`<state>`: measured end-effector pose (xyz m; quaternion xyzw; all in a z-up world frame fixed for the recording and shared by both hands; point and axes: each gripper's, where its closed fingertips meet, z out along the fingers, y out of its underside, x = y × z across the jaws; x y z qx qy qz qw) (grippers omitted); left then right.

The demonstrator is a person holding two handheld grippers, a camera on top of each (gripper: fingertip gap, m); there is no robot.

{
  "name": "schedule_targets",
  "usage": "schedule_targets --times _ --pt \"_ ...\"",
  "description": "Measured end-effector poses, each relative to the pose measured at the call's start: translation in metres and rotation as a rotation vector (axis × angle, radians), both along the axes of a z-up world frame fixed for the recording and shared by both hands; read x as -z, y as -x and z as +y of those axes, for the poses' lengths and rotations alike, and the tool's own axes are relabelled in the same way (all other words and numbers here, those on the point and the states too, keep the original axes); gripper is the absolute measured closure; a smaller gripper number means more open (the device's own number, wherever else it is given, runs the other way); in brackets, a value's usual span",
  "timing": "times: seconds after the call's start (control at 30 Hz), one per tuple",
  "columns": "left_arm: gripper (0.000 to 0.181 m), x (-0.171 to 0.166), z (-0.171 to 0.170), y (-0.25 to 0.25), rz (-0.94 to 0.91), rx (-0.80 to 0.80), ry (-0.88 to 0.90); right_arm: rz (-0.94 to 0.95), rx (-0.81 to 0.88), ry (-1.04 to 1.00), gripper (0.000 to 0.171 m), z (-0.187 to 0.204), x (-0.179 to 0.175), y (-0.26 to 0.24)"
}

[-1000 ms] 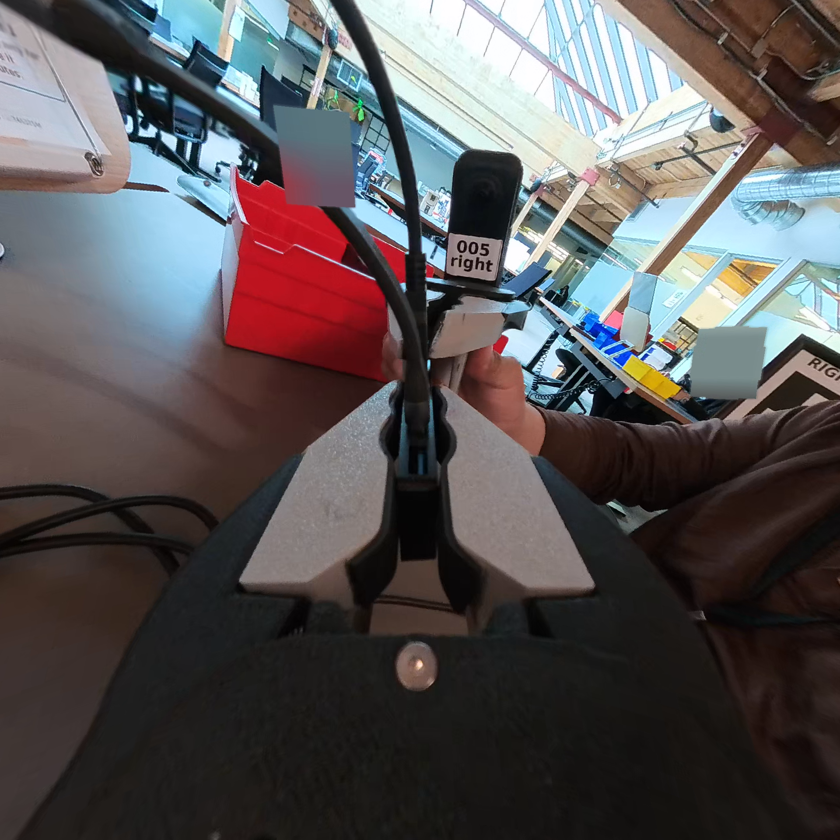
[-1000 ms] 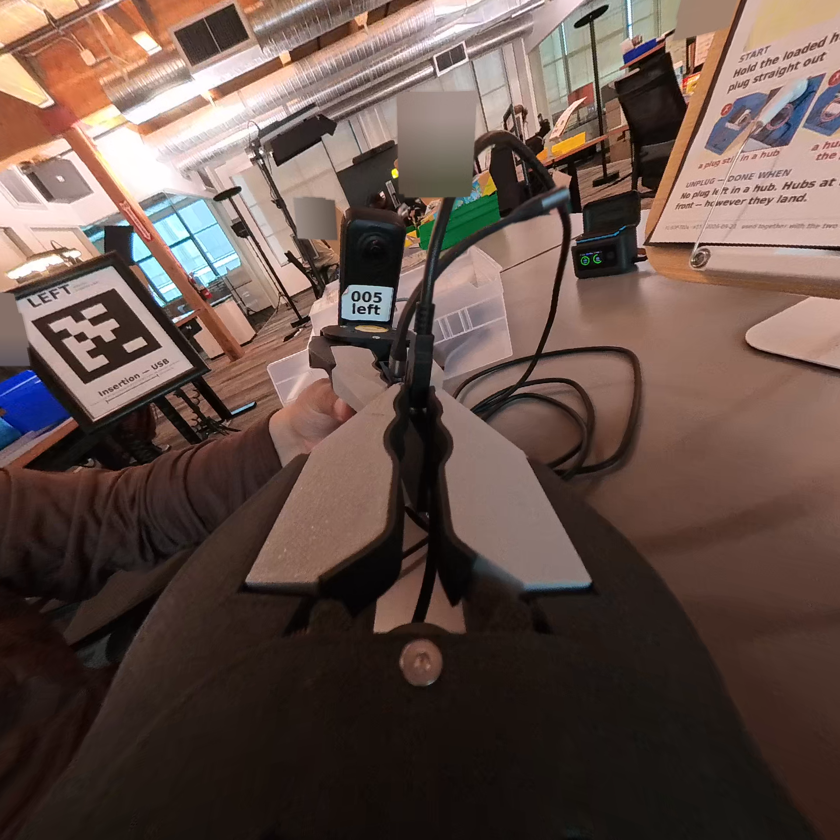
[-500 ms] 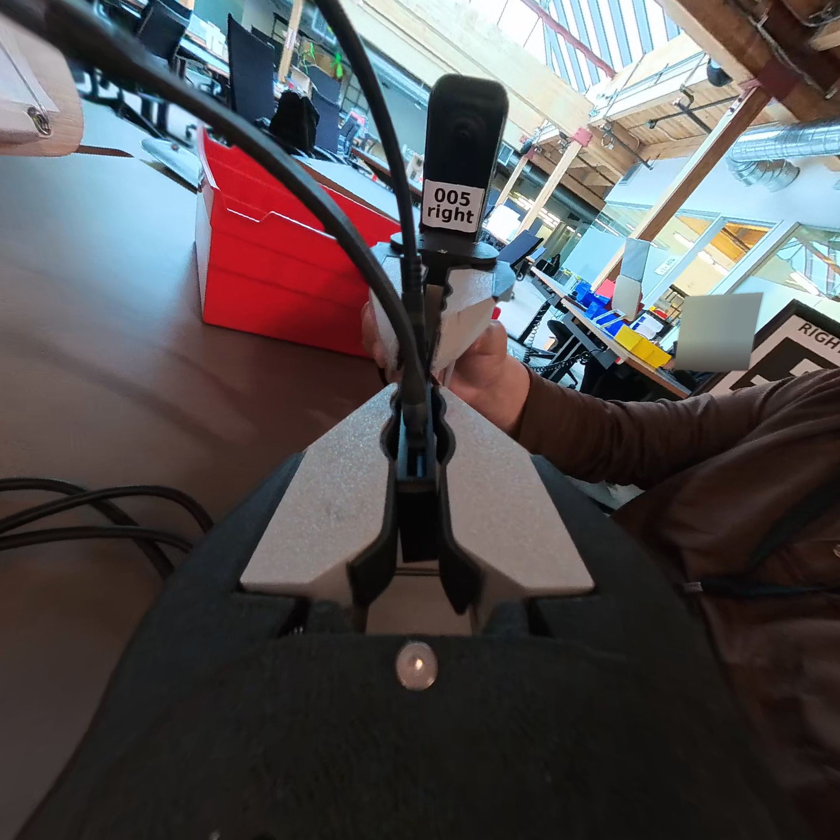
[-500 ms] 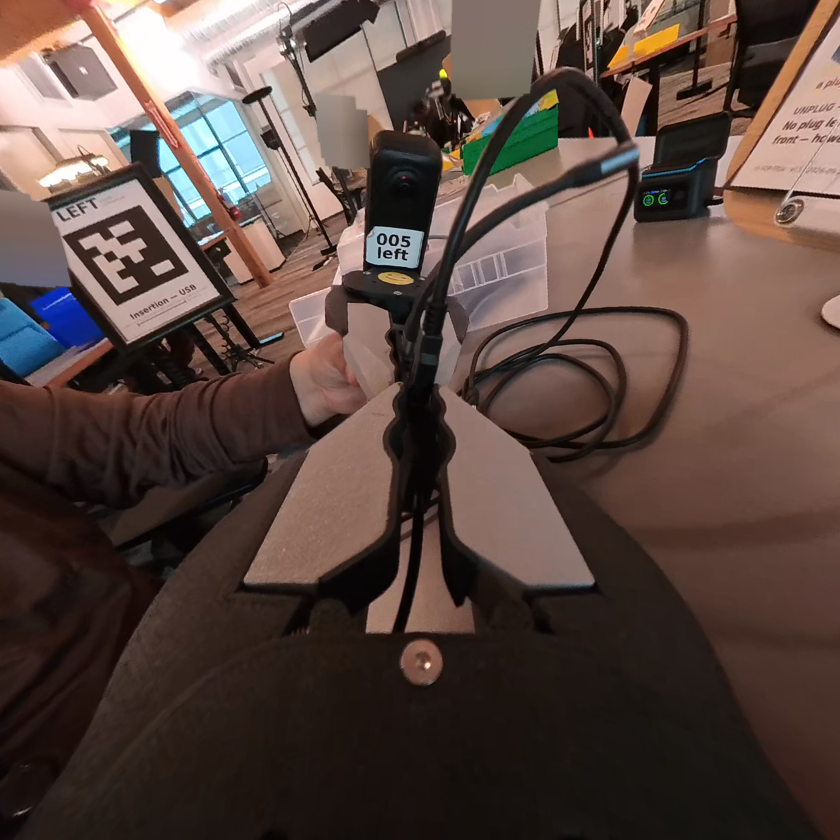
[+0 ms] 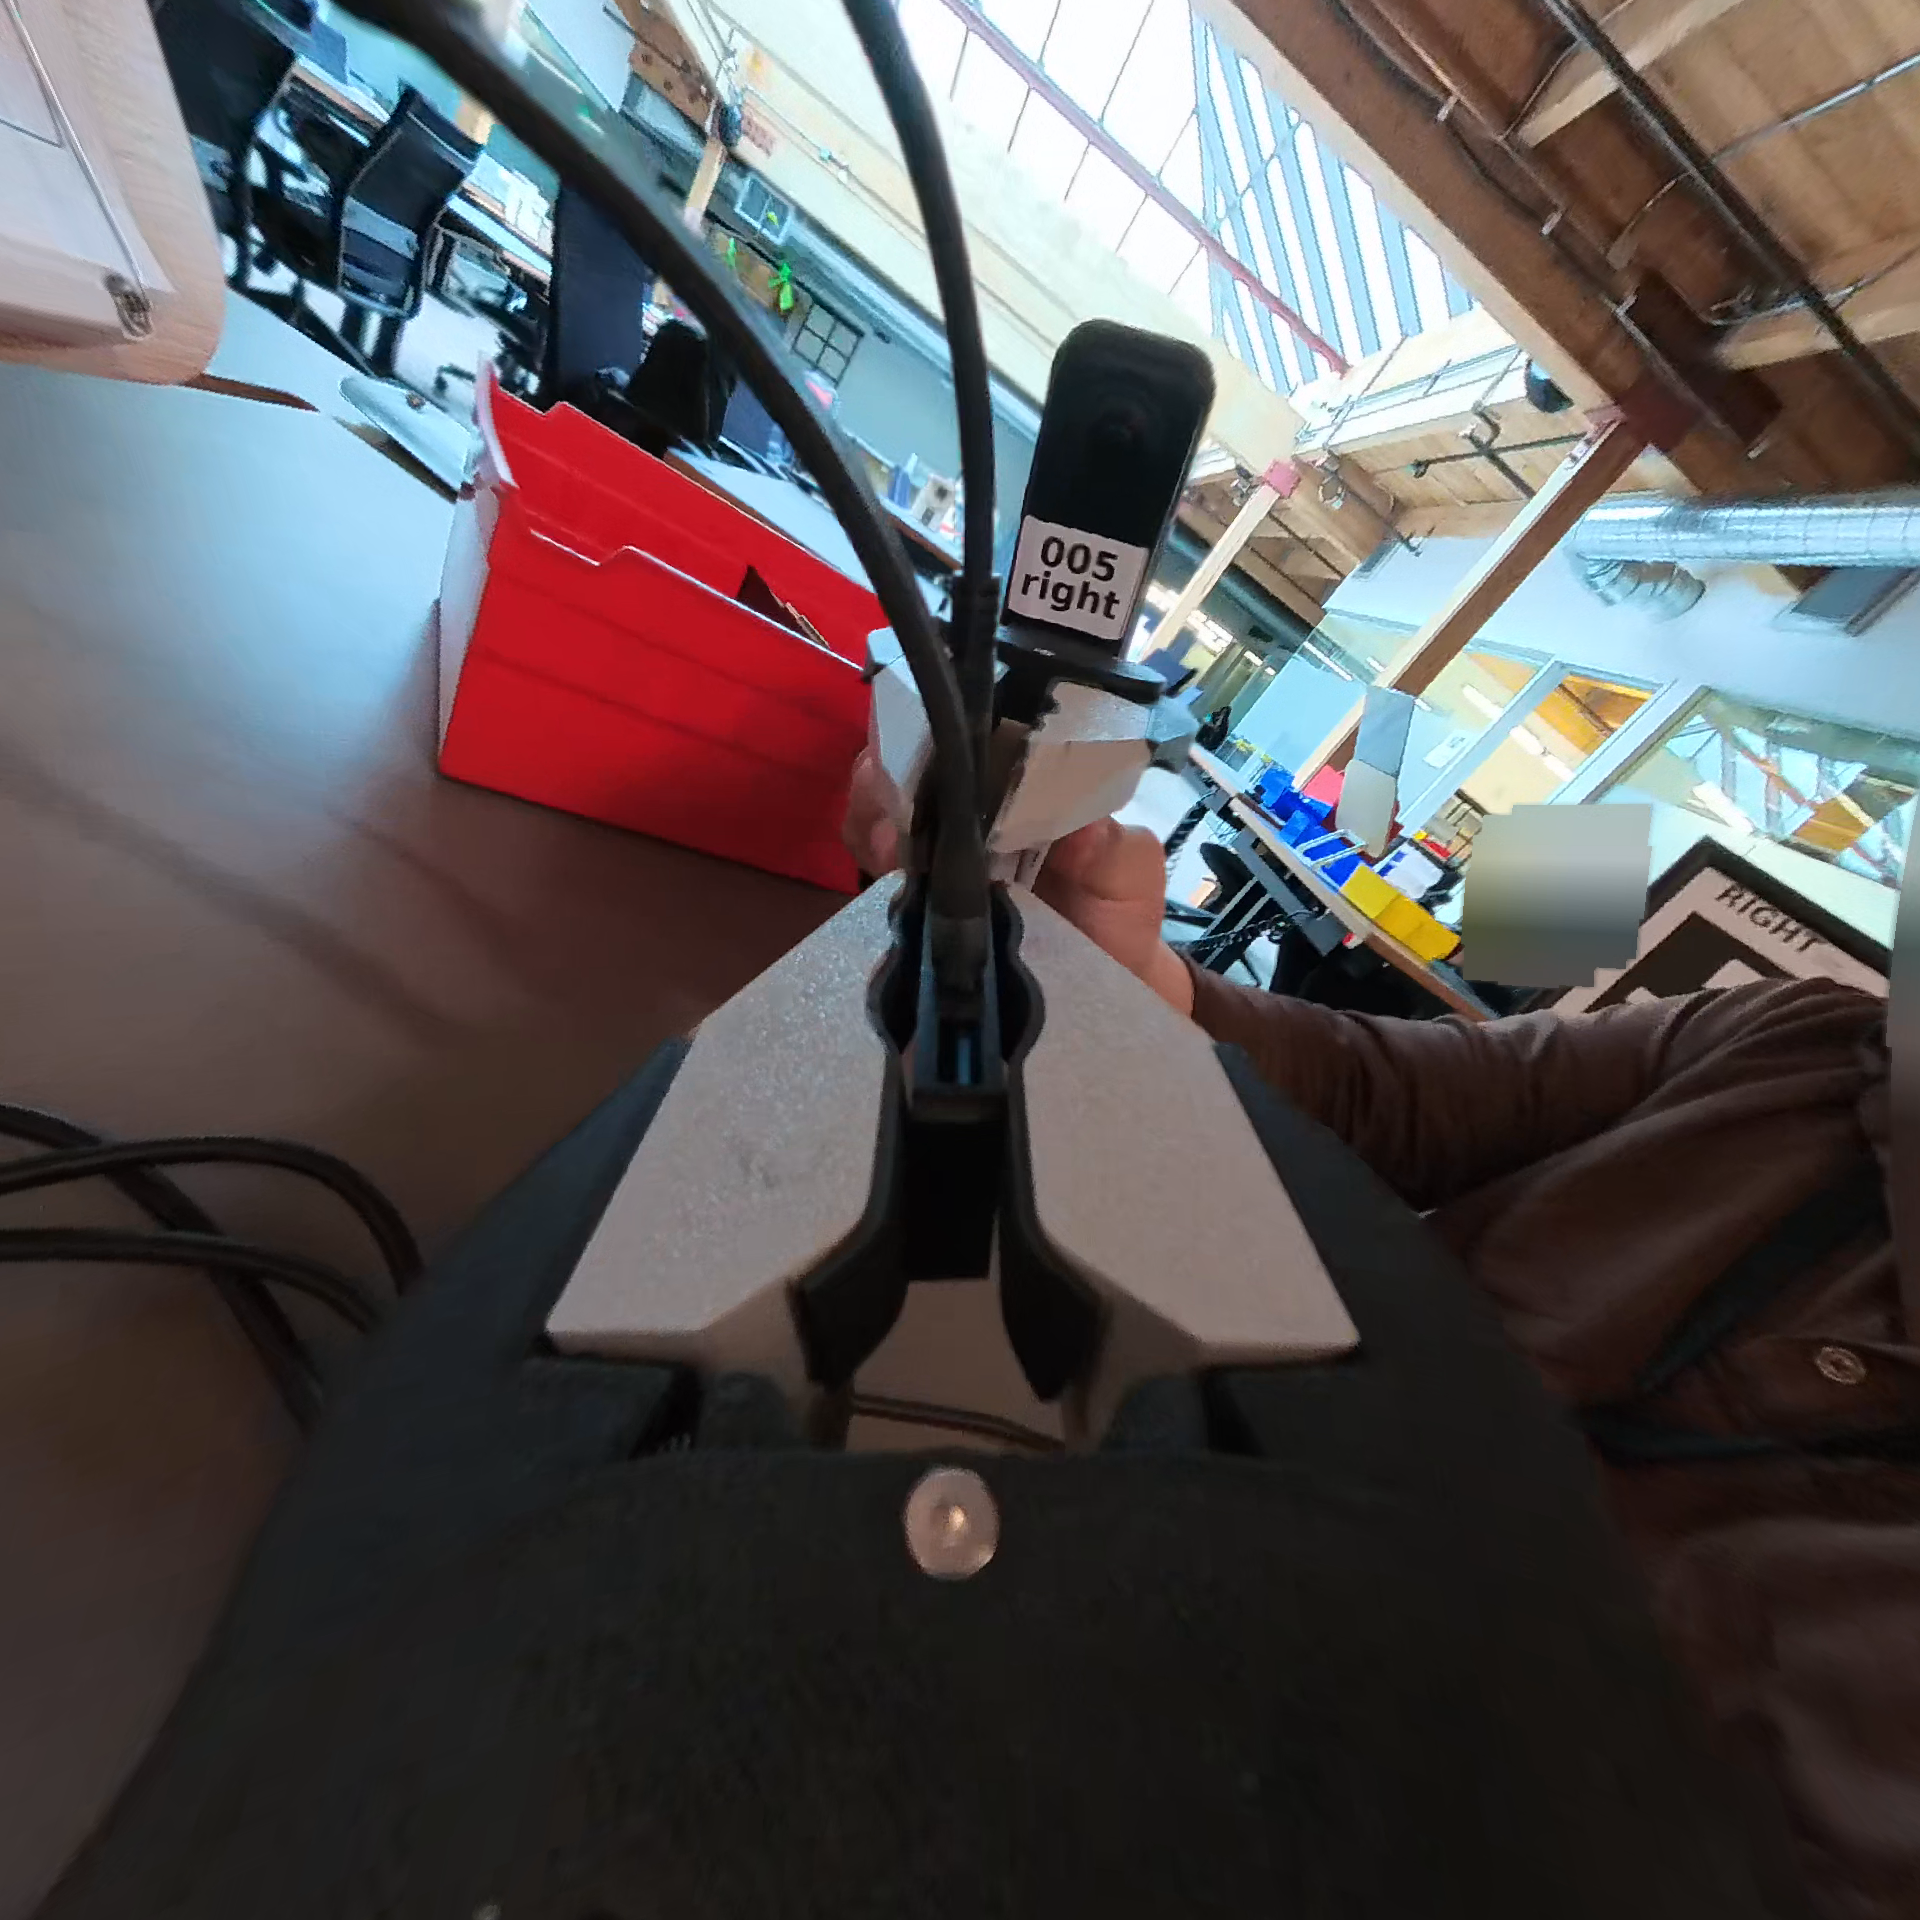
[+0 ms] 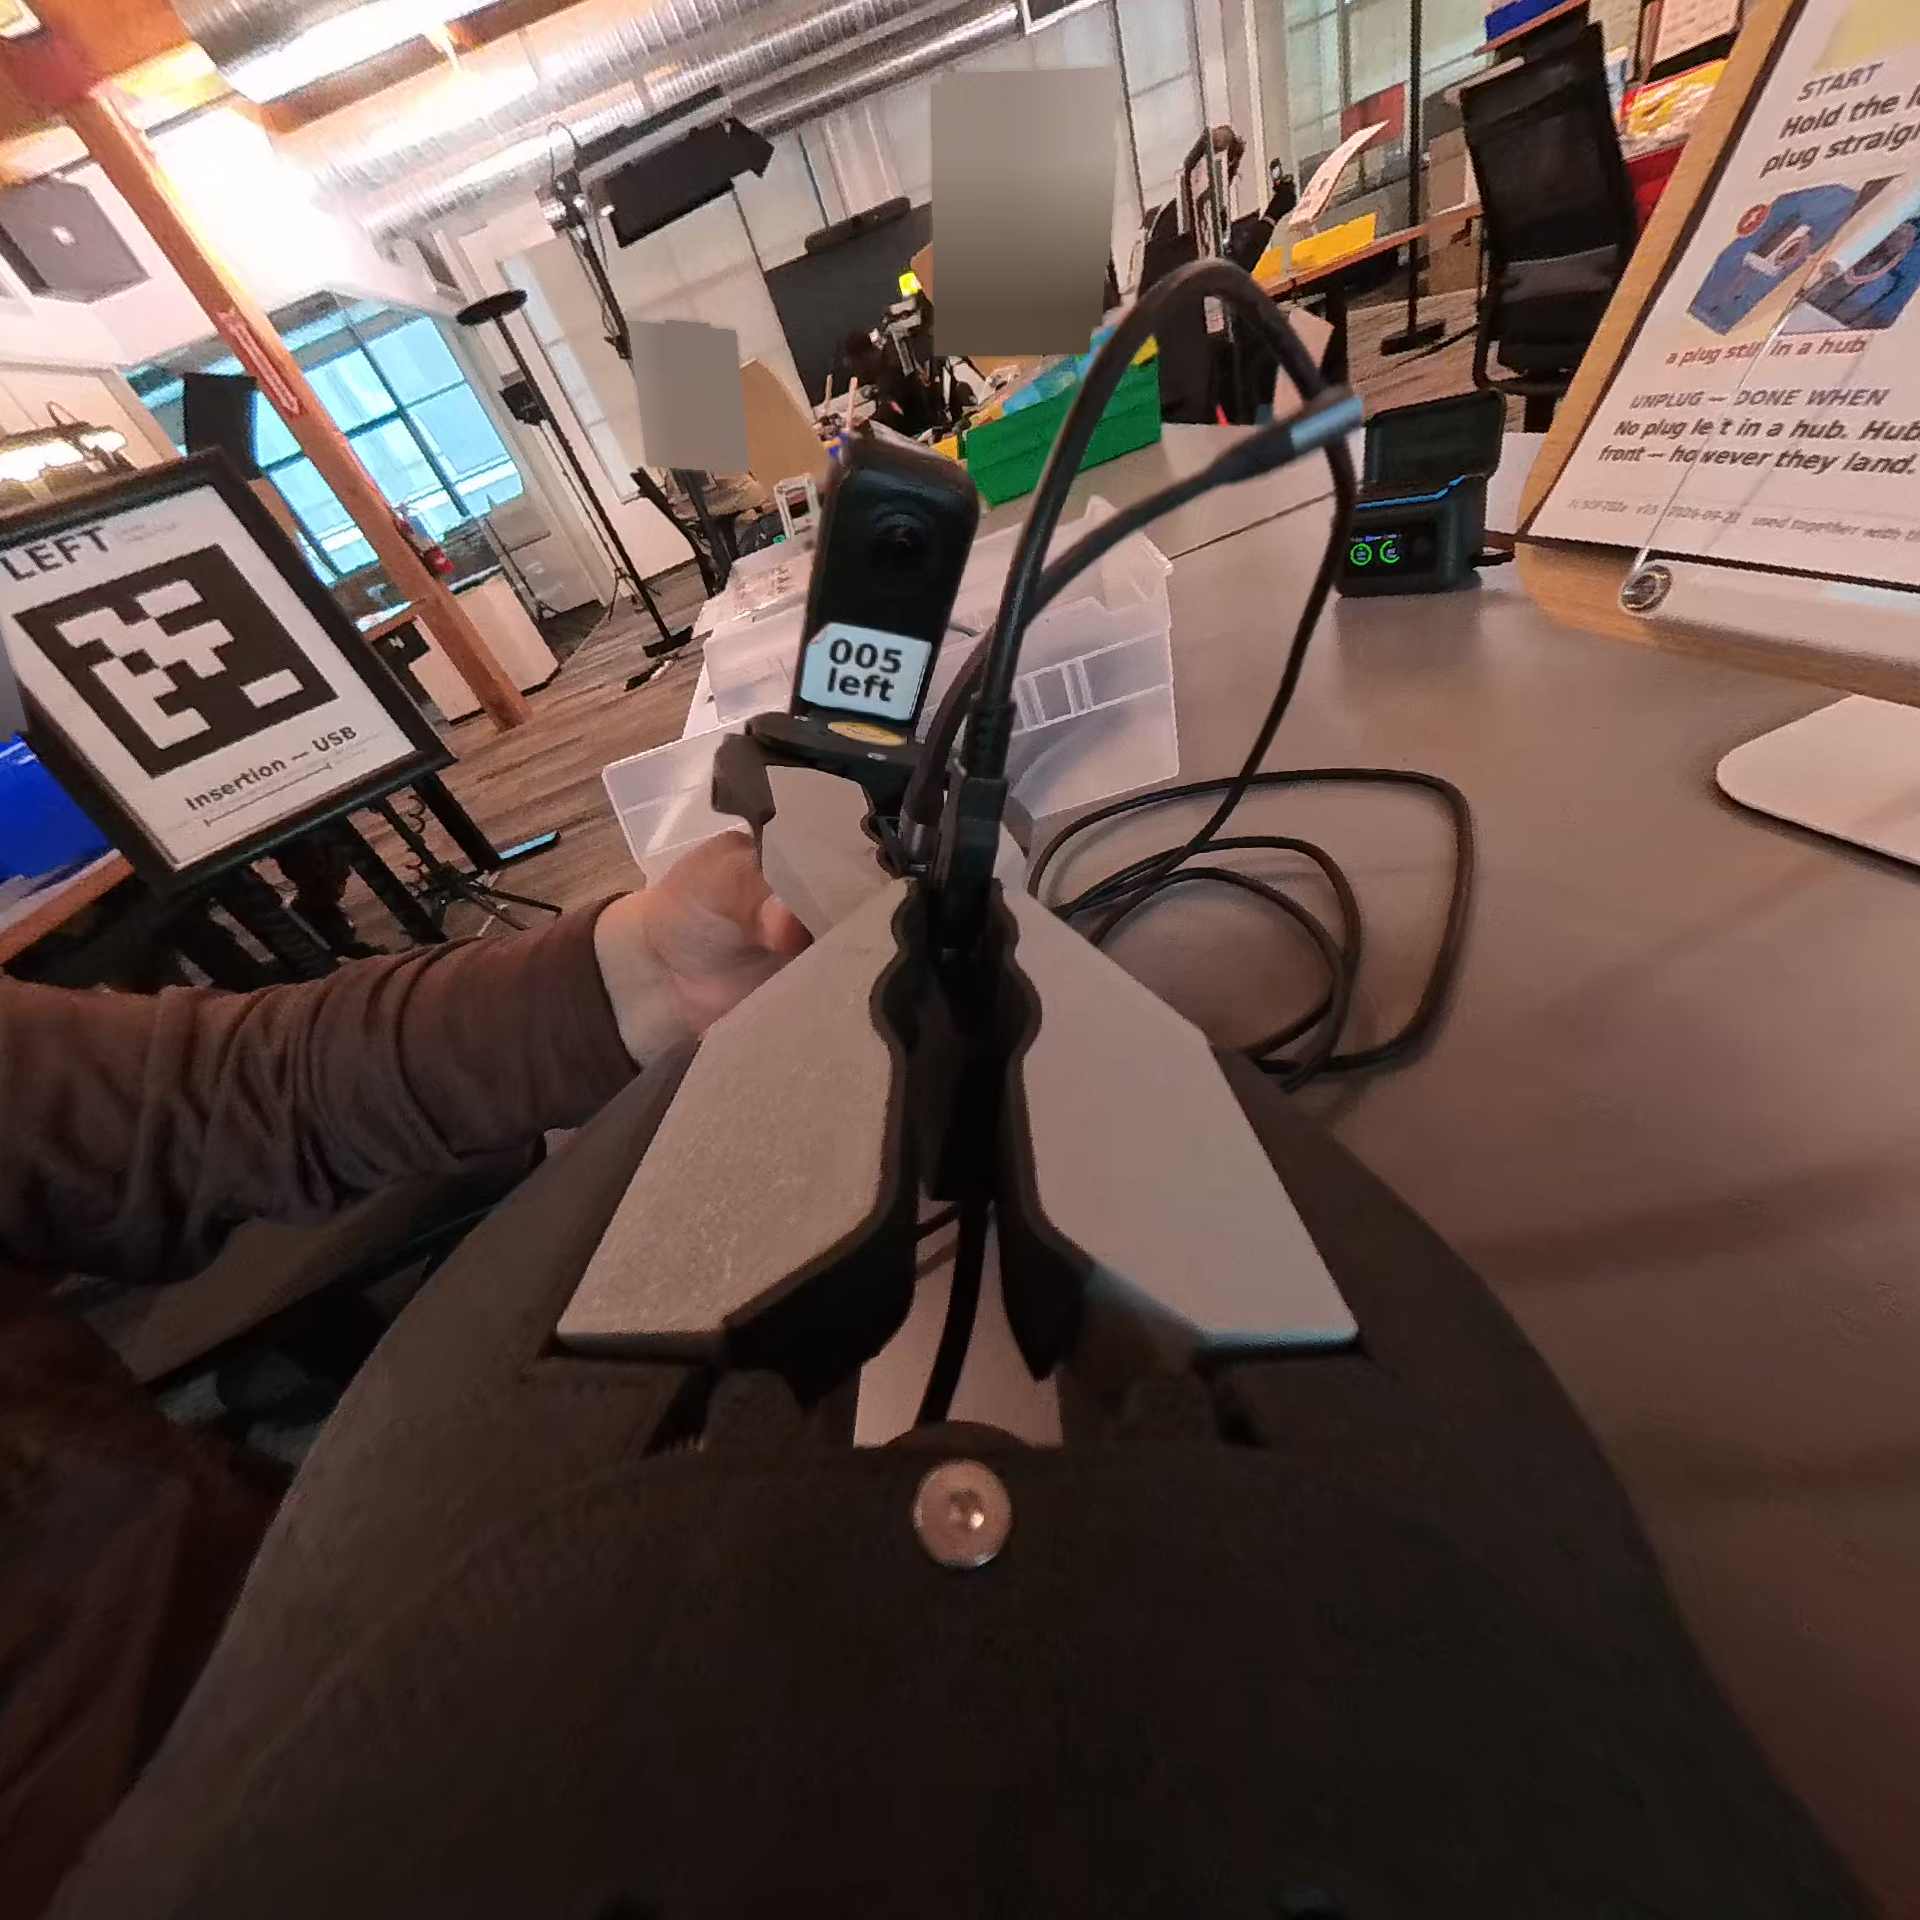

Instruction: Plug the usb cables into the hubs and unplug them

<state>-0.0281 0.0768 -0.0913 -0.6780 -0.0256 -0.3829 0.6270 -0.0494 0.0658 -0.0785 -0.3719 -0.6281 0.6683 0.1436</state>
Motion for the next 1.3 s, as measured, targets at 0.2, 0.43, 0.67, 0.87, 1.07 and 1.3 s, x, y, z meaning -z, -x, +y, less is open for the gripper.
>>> schedule_targets --times 0.2,0.43,0.67,0.87,1.07,1.3 --pt "0.171 -0.006 -0.002 0.000 -0.004 0.011 -0.018 0.018 0.010 0.055 0.167 -0.001 -0.008 0.001" --pt "0.170 -0.015 -0.009 0.007 -0.063 0.014 -0.060 0.097 0.112 0.039 0.167 -0.005 -0.020 0.012" --pt "0.171 -0.023 -0.017 0.006 -0.073 0.033 -0.103 0.186 0.082 -0.072 0.164 -0.016 -0.029 0.009" --pt "0.171 -0.017 -0.019 0.002 0.058 0.038 -0.076 0.035 -0.136 -0.051 0.164 -0.014 -0.018 -0.002" --pt "0.172 -0.012 -0.018 0.007 0.075 0.012 -0.048 -0.048 -0.194 -0.079 0.166 -0.010 -0.008 -0.003" --pt "0.171 -0.006 -0.013 0.006 0.070 0.006 -0.028 -0.051 -0.195 -0.030 0.166 -0.006 -0.002 -0.003"
